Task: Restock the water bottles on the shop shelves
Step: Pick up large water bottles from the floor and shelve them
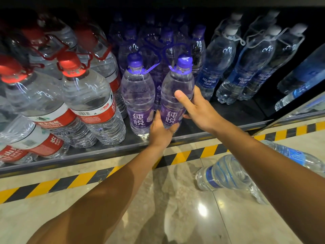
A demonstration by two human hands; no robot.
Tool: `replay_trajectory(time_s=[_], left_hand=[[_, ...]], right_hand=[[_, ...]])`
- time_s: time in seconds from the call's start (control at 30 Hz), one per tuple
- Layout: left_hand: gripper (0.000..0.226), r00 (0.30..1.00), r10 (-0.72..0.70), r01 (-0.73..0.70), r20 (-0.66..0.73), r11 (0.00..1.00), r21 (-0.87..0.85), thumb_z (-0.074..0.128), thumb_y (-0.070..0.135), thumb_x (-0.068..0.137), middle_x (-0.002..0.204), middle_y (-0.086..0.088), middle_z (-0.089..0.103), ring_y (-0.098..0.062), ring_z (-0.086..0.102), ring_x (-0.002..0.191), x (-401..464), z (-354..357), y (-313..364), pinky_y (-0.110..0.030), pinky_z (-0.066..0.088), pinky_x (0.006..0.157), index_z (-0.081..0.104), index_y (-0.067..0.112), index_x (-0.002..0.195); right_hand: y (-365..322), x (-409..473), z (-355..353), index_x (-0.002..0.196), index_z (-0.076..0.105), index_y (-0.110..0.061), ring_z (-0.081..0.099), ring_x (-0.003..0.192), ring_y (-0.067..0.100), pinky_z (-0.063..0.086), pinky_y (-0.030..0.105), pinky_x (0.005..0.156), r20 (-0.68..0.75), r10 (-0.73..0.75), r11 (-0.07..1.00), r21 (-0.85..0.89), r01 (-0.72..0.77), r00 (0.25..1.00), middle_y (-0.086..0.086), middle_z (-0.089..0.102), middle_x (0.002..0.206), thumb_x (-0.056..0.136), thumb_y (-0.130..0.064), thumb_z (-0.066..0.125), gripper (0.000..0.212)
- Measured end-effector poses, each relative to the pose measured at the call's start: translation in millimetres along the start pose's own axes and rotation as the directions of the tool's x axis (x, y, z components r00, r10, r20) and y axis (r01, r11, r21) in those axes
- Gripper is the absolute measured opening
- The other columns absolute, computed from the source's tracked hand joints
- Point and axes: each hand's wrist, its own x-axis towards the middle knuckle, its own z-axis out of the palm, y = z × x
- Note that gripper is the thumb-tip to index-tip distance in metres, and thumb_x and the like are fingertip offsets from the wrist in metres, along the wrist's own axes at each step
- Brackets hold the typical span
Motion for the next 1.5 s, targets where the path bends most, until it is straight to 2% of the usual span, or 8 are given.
replay_trajectory(time_s=[0.2,0.4,0.63,0.8,0.9,1.13,1.33,1.5], left_hand=[[0.08,0.989,-0.054,0.035,0.136,0.99,0.136,0.084,0.023,0.079,0.141,0.006,0.056,-0.024,0.052,0.133,-12.4,-17.5,3.1,-0.039,0.044,0.108,0.041,0.024,0.146],[0.047,0.969,0.133,-0.206,0.208,0.901,0.381,0.082,0.027,0.08,0.118,0.007,0.071,-0.011,0.066,0.109,-52.4,-48.5,-1.6,-0.039,0.054,0.1,0.066,0.027,0.124],[0.07,0.785,0.177,-0.423,0.594,0.853,0.305,0.088,0.032,0.076,0.133,0.004,0.065,-0.014,0.063,0.119,-88.2,2.9,-3.5,-0.042,0.051,0.103,0.058,0.022,0.138],[0.098,0.706,0.133,-0.388,0.696,0.894,0.223,0.094,0.035,0.068,0.147,0.008,0.05,-0.01,0.048,0.133,-110.7,61.5,-9.4,-0.02,0.045,0.101,0.038,0.029,0.148],[0.096,0.745,0.155,-0.282,0.649,0.955,0.096,0.095,0.024,0.066,0.142,0.0,0.054,-0.019,0.054,0.13,-120.6,83.6,-15.2,-0.038,0.051,0.104,0.039,0.018,0.144],[0.081,0.747,0.168,-0.179,0.644,0.983,-0.049,0.097,0.032,0.06,0.124,0.014,0.067,-0.008,0.066,0.113,-108.8,91.2,-30.2,-0.03,0.059,0.091,0.05,0.029,0.126],[0.087,0.578,0.097,-0.053,0.81,0.995,-0.082,0.098,0.025,0.061,0.128,0.008,0.07,-0.013,0.066,0.121,-65.4,65.2,-28.0,-0.029,0.053,0.103,0.053,0.033,0.136],[0.087,0.564,0.076,0.04,0.822,0.992,-0.12,0.092,0.019,0.07,0.132,0.006,0.069,-0.014,0.064,0.125,-60.2,65.6,-31.3,-0.034,0.052,0.105,0.048,0.033,0.143]], right_hand=[[-13.9,-10.3,-18.8,0.142,0.053,-0.027,0.06,0.123,0.006,0.046,0.04,0.111,0.108,0.014,0.989,-0.146,0.002,0.994,-0.015,0.063,0.136,0.079,-0.081,0.059,0.082],[-10.0,-62.7,-67.5,0.149,0.051,-0.014,0.052,0.137,0.014,0.038,0.034,0.119,0.047,0.064,0.935,-0.352,-0.043,0.997,0.001,0.054,0.151,0.084,-0.064,0.065,0.083],[25.6,-149.1,-110.4,0.14,0.06,-0.024,0.058,0.128,0.012,0.046,0.04,0.112,-0.065,0.163,0.914,-0.365,-0.176,0.984,-0.008,0.063,0.138,0.079,-0.069,0.063,0.076],[54.6,-198.5,-108.1,0.143,0.055,-0.032,0.057,0.128,0.009,0.049,0.032,0.105,-0.095,0.248,0.945,-0.196,-0.262,0.964,-0.015,0.059,0.14,0.072,-0.076,0.064,0.084],[69.6,-213.7,-98.1,0.138,0.051,-0.042,0.054,0.127,0.005,0.048,0.02,0.102,-0.118,0.284,0.941,-0.157,-0.3,0.952,-0.02,0.059,0.134,0.071,-0.063,0.076,0.074],[84.7,-205.0,-83.3,0.158,0.029,-0.022,0.044,0.14,0.015,0.043,0.038,0.115,-0.181,0.307,0.948,-0.029,-0.317,0.935,-0.004,0.042,0.154,0.071,-0.035,0.09,0.107],[90.9,-185.7,-67.7,0.12,0.057,-0.038,0.065,0.097,-0.011,0.053,0.008,0.071,-0.216,0.242,0.969,0.107,-0.223,0.946,-0.016,0.067,0.115,0.078,-0.024,0.088,0.054],[92.4,-173.6,-57.3,0.132,0.059,-0.029,0.066,0.113,0.01,0.061,0.026,0.079,-0.128,0.303,0.945,0.169,-0.28,0.945,-0.009,0.066,0.127,0.093,-0.043,0.069,0.043]])
